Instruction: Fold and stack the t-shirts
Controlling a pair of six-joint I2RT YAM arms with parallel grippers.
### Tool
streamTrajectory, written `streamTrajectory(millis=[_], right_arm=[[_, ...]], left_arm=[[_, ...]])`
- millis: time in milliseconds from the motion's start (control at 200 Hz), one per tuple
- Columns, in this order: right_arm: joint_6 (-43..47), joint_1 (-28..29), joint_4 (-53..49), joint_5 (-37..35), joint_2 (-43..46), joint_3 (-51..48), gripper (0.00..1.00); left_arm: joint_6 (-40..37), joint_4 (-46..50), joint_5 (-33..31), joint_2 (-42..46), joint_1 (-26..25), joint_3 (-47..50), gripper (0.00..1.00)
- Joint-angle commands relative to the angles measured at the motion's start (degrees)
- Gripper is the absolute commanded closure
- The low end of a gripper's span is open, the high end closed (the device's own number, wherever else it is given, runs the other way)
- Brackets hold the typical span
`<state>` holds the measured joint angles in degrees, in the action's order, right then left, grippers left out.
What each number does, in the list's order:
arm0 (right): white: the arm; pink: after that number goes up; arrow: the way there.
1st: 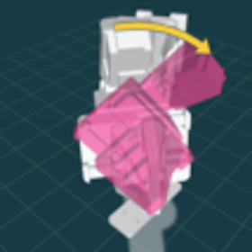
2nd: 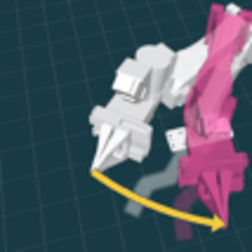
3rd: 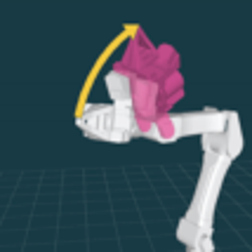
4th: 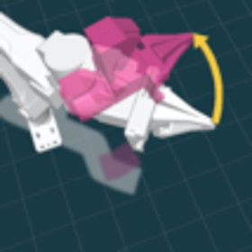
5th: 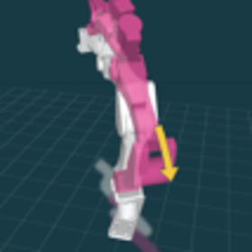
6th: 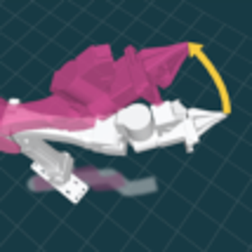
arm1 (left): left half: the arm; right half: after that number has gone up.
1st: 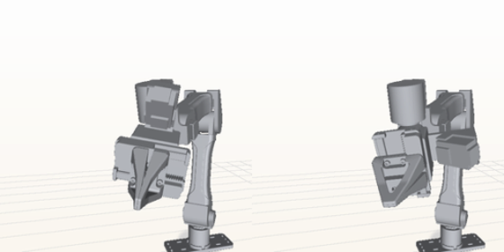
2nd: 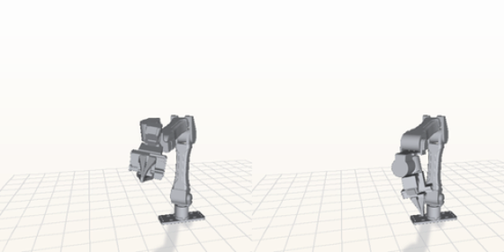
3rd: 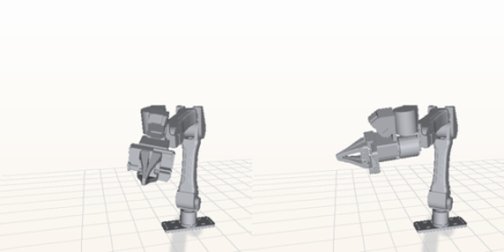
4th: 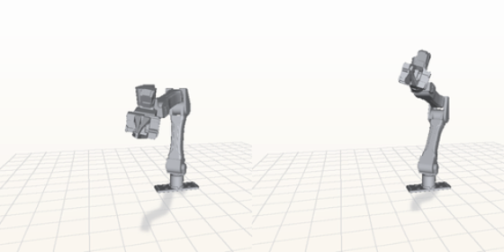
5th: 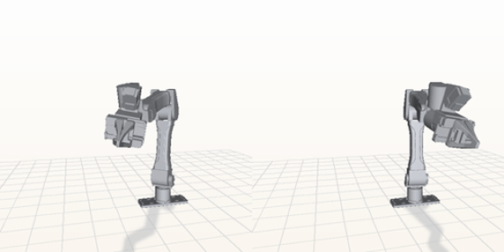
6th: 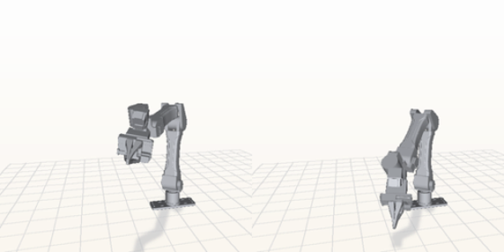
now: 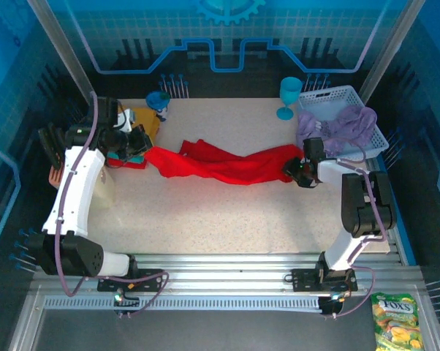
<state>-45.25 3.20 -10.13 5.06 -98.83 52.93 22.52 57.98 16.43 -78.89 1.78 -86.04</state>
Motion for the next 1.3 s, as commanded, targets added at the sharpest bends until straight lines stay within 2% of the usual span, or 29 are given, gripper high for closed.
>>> streamTrajectory(millis=[0,210,515,695,750,865,1076,1186,1296], right_arm=[[-1.93,-0.27,3.85,1.09,-0.67,1.74,0.52],[-1.74,-0.18,4.95,0.68,-0.33,2.21,0.54],[-2.36,0.15,9.16,2.67,-4.94,3.61,0.6],[-1.75,0.48,8.17,2.1,-4.63,4.22,0.89],[-0.65,0.48,6.47,1.17,-3.05,4.4,0.96],[3.12,1.3,0.47,-1.89,2.14,4.97,1.0],[6.88,3.29,-13.04,-7.67,17.14,3.25,1.0],[6.77,3.31,-20.97,-8.71,23.74,3.2,1.0],[6.28,3.18,-24.72,-7.63,28.71,2.54,1.0]], left_arm=[[0.23,-0.74,1.85,2.24,0.69,1.33,1.0],[0.22,-1.84,1.41,3.57,0.68,3.82,1.0],[2.6,-5.28,4.83,4.53,0.68,7.58,1.0],[3.56,-7.0,5.81,6.27,0.59,9.7,1.0],[3.62,-7.76,5.74,7.06,0.59,10.72,1.0],[2.42,-7.26,5.25,7.13,0.6,10.87,1.0],[0.21,-5.69,3.11,7.26,0.94,8.93,1.0],[-0.61,-5.42,2.38,6.62,1.53,7.33,1.0],[-1.41,-4.67,2.11,5.36,2.42,5.57,1.0]])
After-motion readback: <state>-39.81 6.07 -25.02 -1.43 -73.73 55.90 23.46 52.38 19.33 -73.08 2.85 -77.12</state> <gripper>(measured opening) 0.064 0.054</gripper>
